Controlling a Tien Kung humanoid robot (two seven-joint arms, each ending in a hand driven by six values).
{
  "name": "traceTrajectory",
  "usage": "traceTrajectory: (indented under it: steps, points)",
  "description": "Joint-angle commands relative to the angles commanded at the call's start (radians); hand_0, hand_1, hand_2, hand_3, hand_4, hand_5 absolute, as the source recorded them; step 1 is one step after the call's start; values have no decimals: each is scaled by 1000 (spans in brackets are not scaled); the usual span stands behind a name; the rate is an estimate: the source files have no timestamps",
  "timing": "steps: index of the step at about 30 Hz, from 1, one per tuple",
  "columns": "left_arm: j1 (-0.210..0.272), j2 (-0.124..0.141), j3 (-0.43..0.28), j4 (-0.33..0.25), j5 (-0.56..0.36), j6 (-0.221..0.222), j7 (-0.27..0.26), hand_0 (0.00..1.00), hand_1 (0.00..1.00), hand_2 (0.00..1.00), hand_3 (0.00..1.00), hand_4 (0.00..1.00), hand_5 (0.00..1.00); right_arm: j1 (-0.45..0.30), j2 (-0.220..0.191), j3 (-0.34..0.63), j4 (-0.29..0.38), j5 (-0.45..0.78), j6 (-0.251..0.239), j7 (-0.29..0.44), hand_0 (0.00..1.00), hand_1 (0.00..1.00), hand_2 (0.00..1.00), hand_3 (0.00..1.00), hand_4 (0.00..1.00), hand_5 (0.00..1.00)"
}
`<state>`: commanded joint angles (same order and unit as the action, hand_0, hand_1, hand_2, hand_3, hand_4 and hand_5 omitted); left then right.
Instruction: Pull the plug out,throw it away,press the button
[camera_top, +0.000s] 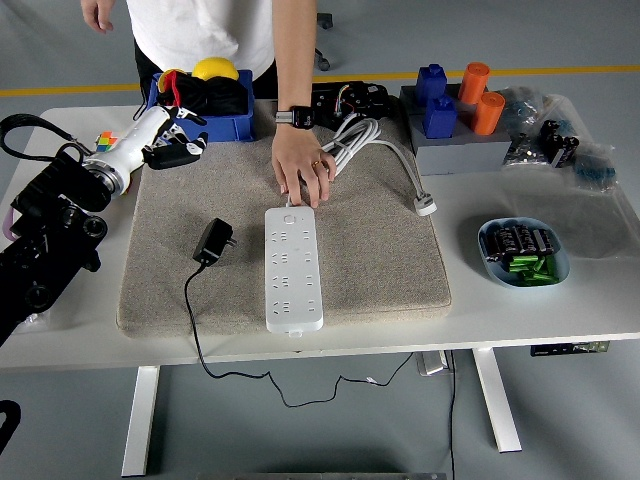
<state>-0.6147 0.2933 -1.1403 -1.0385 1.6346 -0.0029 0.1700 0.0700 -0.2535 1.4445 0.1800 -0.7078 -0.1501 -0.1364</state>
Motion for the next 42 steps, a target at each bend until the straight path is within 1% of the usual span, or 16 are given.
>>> traceTrajectory:
  steps: [4, 5, 6, 7, 12, 13, 22, 29, 30, 31, 42]
  points:
    - [18, 32, -17, 3, -4, -4, 2, 794, 786, 704, 757, 594, 370, 0, 1, 3, 0, -3, 2, -2, 743, 654, 642, 612, 650, 469]
    - [23, 37, -22, 2, -6, -4, 0, 794, 786, 704, 757, 594, 370, 0, 1, 4, 0, -4, 2, -2, 743, 654, 642, 612, 650, 469]
    - [30, 41, -33, 0, -5, -4, -2, 808, 803, 728, 761, 612, 368, 0, 2, 5, 0, -4, 2, -2, 743, 654, 640, 612, 649, 469]
    - [44, 44, -53, -3, 1, 0, -7, 808, 803, 728, 761, 612, 368, 1, 2, 4, 0, -3, 2, 0, 743, 654, 640, 612, 649, 469]
    - [83, 51, -132, -1, 25, 11, -23, 808, 803, 728, 761, 612, 368, 4, 2, 1, 0, -3, 0, 1, 743, 654, 640, 612, 649, 469]
    - [88, 52, -144, 1, 28, 12, -24, 823, 828, 756, 768, 619, 366, 5, 2, 1, 0, -3, 0, 1, 741, 653, 640, 612, 649, 468]
    - [116, 56, -244, -6, 45, 16, -34, 824, 830, 760, 773, 609, 383, 8, 4, 2, 0, -5, 2, 0, 742, 653, 640, 612, 648, 468]
    - [124, 60, -271, -5, 54, 16, -34, 825, 832, 762, 773, 607, 369, 12, 2, -5, 0, -2, 1, 0, 742, 653, 640, 612, 648, 467]
    - [125, 61, -274, -5, 55, 16, -33, 833, 836, 764, 773, 630, 359, 12, 2, -6, 0, -2, 0, -1, 742, 653, 639, 612, 648, 467]
    - [126, 62, -276, -6, 55, 16, -33, 833, 836, 764, 773, 630, 359, 12, 2, -6, 0, -1, 0, -1, 742, 653, 639, 612, 648, 467]
    - [124, 73, -282, -4, 57, 18, -31, 835, 836, 765, 772, 643, 371, 14, -2, -16, 0, 1, -1, -5, 742, 653, 639, 612, 649, 466]
